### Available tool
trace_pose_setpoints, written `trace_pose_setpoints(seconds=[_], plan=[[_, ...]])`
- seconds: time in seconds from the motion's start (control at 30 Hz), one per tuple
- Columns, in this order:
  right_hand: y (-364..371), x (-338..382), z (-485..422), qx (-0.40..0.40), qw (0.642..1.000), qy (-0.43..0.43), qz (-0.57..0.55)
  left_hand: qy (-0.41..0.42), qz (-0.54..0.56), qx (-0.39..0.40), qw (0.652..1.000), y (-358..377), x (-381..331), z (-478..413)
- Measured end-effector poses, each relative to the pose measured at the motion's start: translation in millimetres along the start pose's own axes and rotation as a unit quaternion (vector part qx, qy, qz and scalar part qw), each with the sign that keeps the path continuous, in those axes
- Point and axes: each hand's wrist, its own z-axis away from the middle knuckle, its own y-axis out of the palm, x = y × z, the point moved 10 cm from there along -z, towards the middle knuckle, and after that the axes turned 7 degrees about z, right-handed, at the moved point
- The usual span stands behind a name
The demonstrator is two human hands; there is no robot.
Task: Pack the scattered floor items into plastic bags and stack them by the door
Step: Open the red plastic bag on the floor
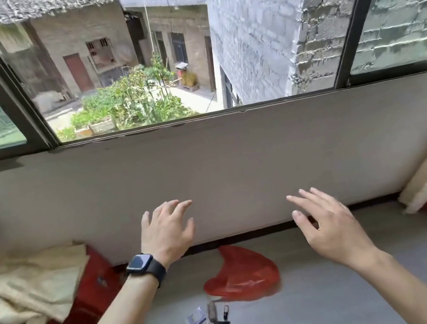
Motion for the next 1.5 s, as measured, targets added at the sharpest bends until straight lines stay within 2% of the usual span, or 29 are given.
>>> trace_pose_setpoints(seconds=[0.23,0.37,0.5,0.77,0.97,1.03,1.2,1.27,1.3,1.4,1.5], plan=[[128,-17,-78,0.134,0.991,-0.026,0.001,-0.124,0.023,0.142,0.982,155,57,-52],[206,-31,-122,0.203,0.979,-0.027,0.02,-0.216,0.04,0.261,0.94,253,102,-66],[295,-47,-167,0.286,0.955,-0.051,0.055,-0.273,0.062,0.335,0.9,333,125,-71],[488,-111,-180,0.408,0.91,-0.048,0.059,-0.35,0.073,0.394,0.847,488,157,-35],[671,-186,-123,0.504,0.859,-0.056,0.065,-0.409,0.045,0.395,0.821,634,195,-10],[731,-209,-102,0.52,0.849,-0.066,0.066,-0.411,0.041,0.387,0.824,689,203,-4],[840,-267,-54,0.53,0.846,-0.013,0.053,-0.391,0.062,0.372,0.839,823,203,10],[873,-271,-56,0.485,0.872,-0.023,0.053,-0.382,0.056,0.329,0.862,866,208,5],[888,-266,-62,0.451,0.891,-0.04,0.045,-0.358,0.044,0.299,0.884,882,211,-3],[931,-255,-83,0.337,0.937,-0.083,0.031,-0.234,0.04,0.219,0.946,921,206,-32],[972,-222,-108,0.272,0.952,-0.138,0.016,-0.153,0.081,0.185,0.967,949,211,-56]])
